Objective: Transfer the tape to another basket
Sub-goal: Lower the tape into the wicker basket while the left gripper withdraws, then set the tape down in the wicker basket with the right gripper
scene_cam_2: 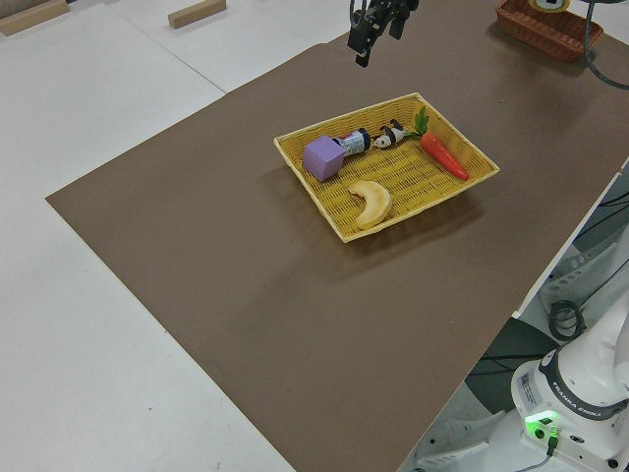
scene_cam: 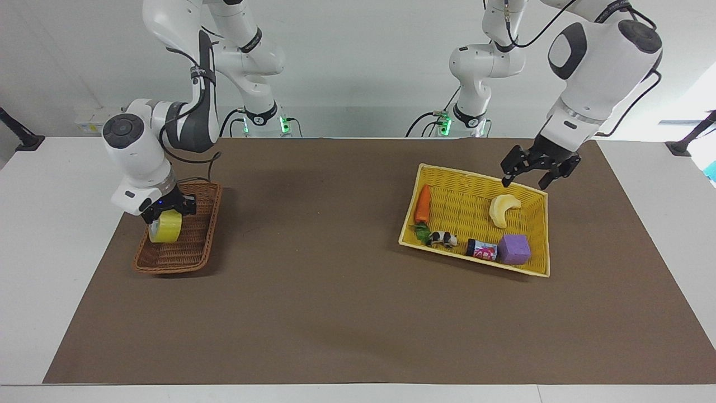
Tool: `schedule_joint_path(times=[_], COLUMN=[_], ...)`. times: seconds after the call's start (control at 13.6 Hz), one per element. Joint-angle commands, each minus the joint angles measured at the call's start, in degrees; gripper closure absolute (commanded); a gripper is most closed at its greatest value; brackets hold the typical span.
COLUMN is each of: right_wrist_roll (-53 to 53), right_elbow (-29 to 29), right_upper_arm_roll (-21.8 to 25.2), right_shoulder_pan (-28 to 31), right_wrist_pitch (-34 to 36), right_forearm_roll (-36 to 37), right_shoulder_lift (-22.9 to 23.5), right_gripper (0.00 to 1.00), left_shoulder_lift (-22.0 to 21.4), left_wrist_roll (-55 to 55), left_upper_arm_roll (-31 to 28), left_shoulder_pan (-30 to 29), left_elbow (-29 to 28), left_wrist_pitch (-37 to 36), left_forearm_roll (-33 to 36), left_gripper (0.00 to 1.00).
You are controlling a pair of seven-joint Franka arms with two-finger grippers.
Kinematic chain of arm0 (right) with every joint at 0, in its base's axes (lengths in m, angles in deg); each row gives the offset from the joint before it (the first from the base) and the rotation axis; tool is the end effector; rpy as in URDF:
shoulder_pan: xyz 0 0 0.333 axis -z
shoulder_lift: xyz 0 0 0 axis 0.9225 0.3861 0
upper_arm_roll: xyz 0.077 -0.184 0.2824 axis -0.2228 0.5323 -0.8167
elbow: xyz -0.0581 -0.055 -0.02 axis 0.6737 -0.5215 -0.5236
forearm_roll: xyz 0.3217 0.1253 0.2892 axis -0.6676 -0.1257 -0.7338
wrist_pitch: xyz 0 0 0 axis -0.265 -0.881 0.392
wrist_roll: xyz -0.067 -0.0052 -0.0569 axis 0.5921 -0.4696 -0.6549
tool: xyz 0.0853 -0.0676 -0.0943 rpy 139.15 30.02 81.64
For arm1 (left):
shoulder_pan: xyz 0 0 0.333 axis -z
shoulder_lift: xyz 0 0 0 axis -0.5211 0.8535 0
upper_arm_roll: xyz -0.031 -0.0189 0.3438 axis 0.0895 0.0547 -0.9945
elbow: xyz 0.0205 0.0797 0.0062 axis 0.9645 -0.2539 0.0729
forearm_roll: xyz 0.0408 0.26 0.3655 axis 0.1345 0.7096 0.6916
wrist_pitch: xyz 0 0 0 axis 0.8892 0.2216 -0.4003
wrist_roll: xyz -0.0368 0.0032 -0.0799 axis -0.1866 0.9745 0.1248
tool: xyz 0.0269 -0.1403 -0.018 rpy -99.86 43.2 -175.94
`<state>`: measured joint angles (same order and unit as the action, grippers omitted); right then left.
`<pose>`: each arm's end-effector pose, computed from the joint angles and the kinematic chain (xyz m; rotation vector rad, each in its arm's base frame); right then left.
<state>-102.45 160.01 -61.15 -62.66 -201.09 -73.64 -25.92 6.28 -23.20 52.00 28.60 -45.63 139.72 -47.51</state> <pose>0.6278 -0.1119 0.3479 2.9211 0.5214 -0.1486 0.6227 -0.0746 0.5724 2.9970 -0.1246 0.0497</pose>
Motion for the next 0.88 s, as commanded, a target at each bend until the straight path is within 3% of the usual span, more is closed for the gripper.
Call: schedule_joint_path(times=[0.0,0.29,0.52,0.74,0.81], right_wrist_roll=[-1.2,-0.6,-0.2,0.2,0.2], right_elbow=[1.1,2.1,3.0,4.2,4.2], right_upper_arm_roll=[-0.3,-0.3,-0.4,-0.4,-0.4], right_shoulder_pan=[0.4,0.4,0.3,0.3,0.4], right_wrist_pitch=[-1.6,-2.6,-2.8,-3.1,-3.0], right_forearm_roll=[2.7,2.7,2.7,2.2,2.0], right_shoulder_lift=[-0.4,0.4,0.3,0.3,0.3], right_gripper=[1.0,1.0,1.0,0.52,0.43], left_shoulder_lift=[0.0,-2.0,-3.5,-3.4,-3.1], left_wrist_roll=[-8.2,-10.9,-4.0,-4.1,-4.1], left_upper_arm_roll=[0.5,0.8,0.8,0.9,0.9], left_shoulder_pan=[-3.6,-4.0,-3.4,-3.3,-3.5], left_elbow=[3.4,3.4,1.1,1.7,2.4], left_wrist_pitch=[-7.6,-10.6,-9.7,-10.3,-10.3], left_forearm_roll=[3.5,7.5,7.5,7.6,7.5], left_gripper=[0.0,0.0,0.0,0.0,0.0])
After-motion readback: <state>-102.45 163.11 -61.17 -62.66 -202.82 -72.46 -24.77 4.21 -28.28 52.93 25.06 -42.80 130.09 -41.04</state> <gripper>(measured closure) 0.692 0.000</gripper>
